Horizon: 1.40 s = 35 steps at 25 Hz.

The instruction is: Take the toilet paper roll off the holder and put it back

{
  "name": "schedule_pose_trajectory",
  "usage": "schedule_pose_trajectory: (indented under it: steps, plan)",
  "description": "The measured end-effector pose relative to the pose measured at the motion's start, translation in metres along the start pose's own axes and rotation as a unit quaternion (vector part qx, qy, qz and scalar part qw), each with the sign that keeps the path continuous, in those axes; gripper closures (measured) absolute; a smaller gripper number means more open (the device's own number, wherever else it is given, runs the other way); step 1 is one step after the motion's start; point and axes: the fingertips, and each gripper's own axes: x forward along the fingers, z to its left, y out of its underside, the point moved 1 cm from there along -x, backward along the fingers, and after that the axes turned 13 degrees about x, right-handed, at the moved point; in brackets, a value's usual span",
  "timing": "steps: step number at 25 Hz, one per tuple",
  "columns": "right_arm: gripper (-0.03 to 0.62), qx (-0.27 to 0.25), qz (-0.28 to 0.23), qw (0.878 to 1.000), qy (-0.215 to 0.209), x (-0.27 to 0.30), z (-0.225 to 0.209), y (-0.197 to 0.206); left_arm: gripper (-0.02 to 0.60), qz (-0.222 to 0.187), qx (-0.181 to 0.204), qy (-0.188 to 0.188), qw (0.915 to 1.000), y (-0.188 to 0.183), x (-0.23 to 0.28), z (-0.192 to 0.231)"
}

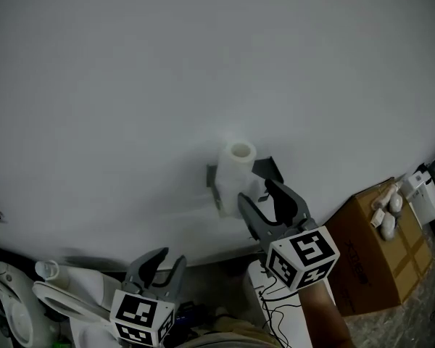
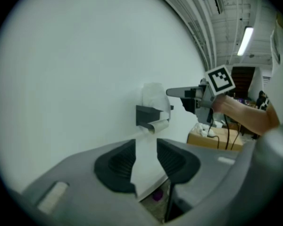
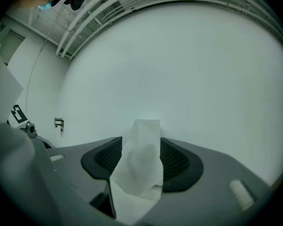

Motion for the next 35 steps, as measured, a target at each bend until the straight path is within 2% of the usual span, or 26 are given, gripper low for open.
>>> schedule_pose_trajectory:
  steps: [7,14,25,29,35]
  plan:
    - [0.35,0.002,0.001,1.0,-0.025,0.029,-0.005,-0.014,0.449,0.002,-0.009,-0.029,0.9995,-0.001,0.0,0.01]
    - [0.35,0.004,0.006,0.999,-0.034,0.049,-0.01,-0.012,0.449,0.003,-0.015,-0.049,0.9987,0.002,-0.003,0.017]
    - [0.358,-0.007,0.008,0.999,-0.048,0.053,-0.009,-0.015,0.434,-0.001,-0.013,-0.062,0.998,-0.001,-0.007,0.02]
    - [0.358,0.0,-0.008,0.998,-0.068,0.051,0.007,-0.026,0.419,-0.006,-0.009,-0.072,0.9974,-0.005,-0.014,0.025]
    - [0.359,0.014,-0.01,0.991,-0.132,0.059,0.049,-0.025,0.39,-0.021,0.001,-0.096,0.9951,-0.016,-0.025,0.036]
